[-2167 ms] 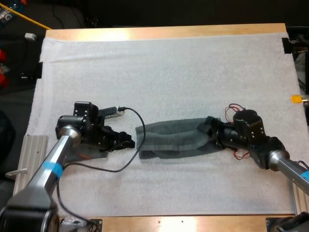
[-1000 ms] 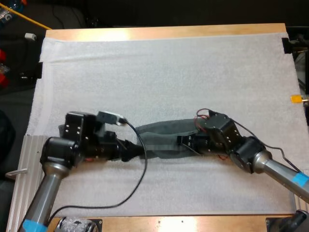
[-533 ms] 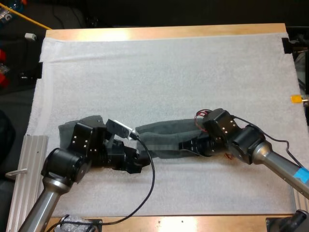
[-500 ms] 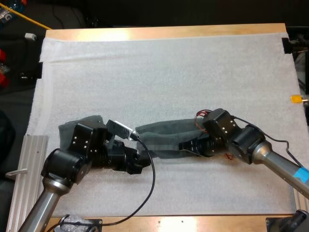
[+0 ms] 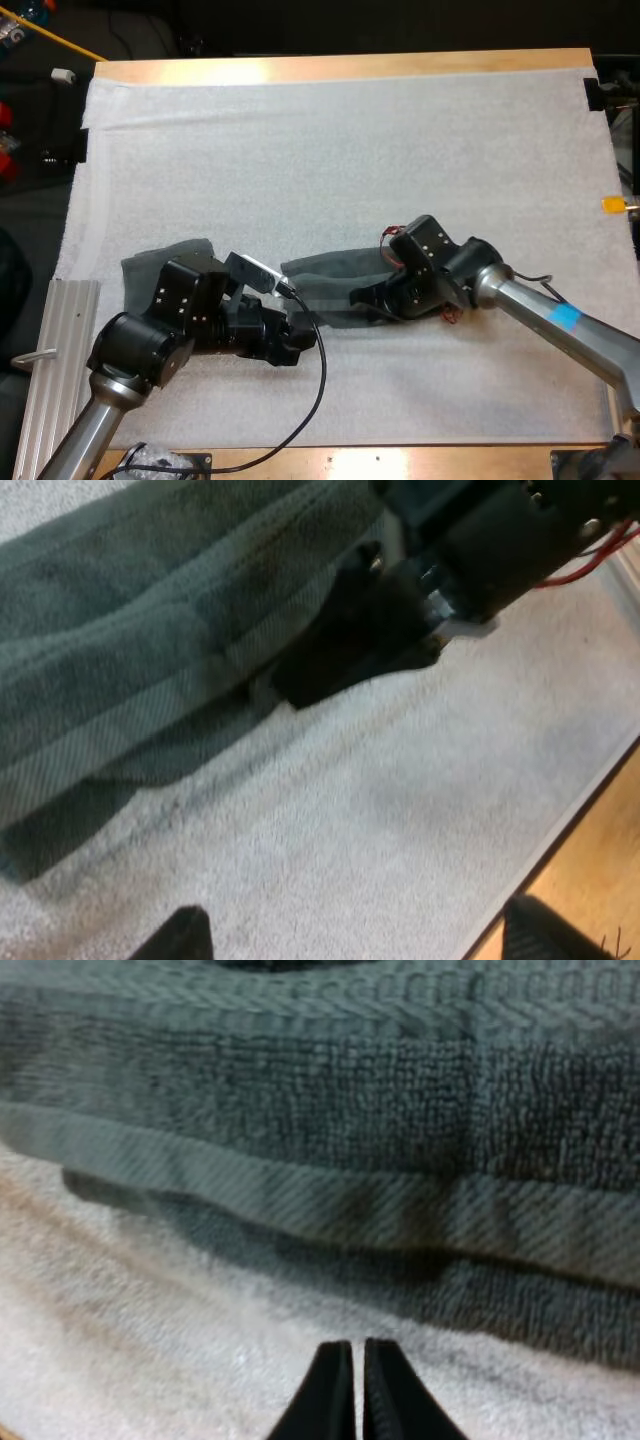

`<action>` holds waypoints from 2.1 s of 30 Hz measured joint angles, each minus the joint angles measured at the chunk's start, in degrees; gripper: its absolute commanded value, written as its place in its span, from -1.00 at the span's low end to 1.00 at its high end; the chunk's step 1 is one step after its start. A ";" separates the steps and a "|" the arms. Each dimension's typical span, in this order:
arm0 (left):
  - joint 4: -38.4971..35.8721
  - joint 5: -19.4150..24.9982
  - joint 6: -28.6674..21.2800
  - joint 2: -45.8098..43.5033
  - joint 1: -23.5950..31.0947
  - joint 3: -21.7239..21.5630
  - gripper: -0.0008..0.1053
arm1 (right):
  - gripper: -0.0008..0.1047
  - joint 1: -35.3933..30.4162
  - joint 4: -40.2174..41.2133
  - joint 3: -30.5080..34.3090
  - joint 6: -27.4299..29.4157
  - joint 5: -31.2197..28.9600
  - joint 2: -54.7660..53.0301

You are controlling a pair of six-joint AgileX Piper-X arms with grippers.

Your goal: Pick towel from pile, fold and stack

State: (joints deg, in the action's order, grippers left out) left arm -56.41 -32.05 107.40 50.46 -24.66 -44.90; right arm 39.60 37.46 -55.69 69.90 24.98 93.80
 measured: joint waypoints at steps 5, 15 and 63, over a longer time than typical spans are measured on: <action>0.00 0.00 0.00 0.00 0.00 0.00 0.11 | -0.98 0.00 0.07 -0.31 0.00 1.74 2.52; 0.00 0.00 0.15 0.00 0.00 0.00 0.11 | -0.98 0.00 -3.67 -0.44 -1.80 1.97 6.20; 1.35 0.00 10.73 0.00 0.00 0.00 0.11 | 0.19 -10.29 8.32 -13.34 9.89 -25.34 -10.74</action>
State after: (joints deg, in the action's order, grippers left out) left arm -55.06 -32.05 118.13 50.46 -24.66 -44.90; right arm 29.30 45.79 -69.03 79.79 -0.36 83.06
